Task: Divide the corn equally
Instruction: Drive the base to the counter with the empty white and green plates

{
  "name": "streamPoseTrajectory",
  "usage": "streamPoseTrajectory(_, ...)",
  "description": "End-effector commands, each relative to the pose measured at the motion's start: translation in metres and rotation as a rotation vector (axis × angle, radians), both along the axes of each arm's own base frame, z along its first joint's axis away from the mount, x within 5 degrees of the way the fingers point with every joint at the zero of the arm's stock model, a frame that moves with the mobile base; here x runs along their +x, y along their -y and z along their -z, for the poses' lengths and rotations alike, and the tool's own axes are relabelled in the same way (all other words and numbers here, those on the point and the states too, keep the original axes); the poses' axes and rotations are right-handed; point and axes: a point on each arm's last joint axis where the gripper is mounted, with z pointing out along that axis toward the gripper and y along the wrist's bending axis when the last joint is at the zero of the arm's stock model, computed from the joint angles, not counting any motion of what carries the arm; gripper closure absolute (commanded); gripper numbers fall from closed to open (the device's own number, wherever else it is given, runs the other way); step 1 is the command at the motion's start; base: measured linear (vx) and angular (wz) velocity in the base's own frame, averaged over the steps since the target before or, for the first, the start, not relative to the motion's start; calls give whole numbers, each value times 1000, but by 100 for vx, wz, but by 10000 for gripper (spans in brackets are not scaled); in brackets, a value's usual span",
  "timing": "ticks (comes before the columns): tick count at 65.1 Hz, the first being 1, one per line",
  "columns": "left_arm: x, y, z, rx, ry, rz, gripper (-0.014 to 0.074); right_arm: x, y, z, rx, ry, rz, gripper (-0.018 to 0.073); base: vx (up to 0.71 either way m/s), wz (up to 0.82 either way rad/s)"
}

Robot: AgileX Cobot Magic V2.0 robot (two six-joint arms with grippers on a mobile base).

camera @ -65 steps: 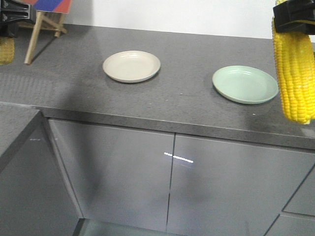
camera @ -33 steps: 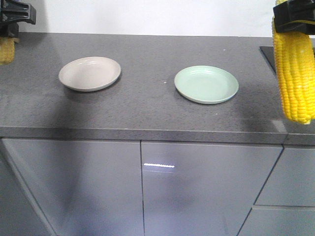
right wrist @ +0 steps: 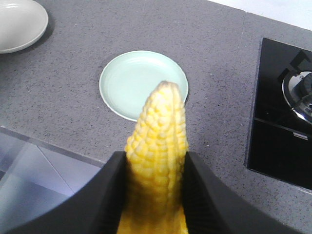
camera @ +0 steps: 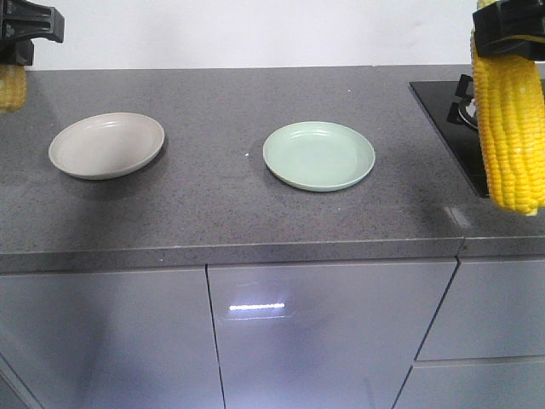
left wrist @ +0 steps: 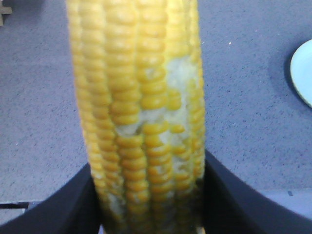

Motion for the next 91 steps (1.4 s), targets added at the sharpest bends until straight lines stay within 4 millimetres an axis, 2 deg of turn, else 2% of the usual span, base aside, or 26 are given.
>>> streamPoseTrajectory(1,-10,-5,-22,-14,118,4,534,-9,5,-18,28,115,11,458,10,-9)
streamPoseTrajectory(91,-10,-5,-22,-14,118,4,534,-9,5,-18,28,115,11,458,17,3)
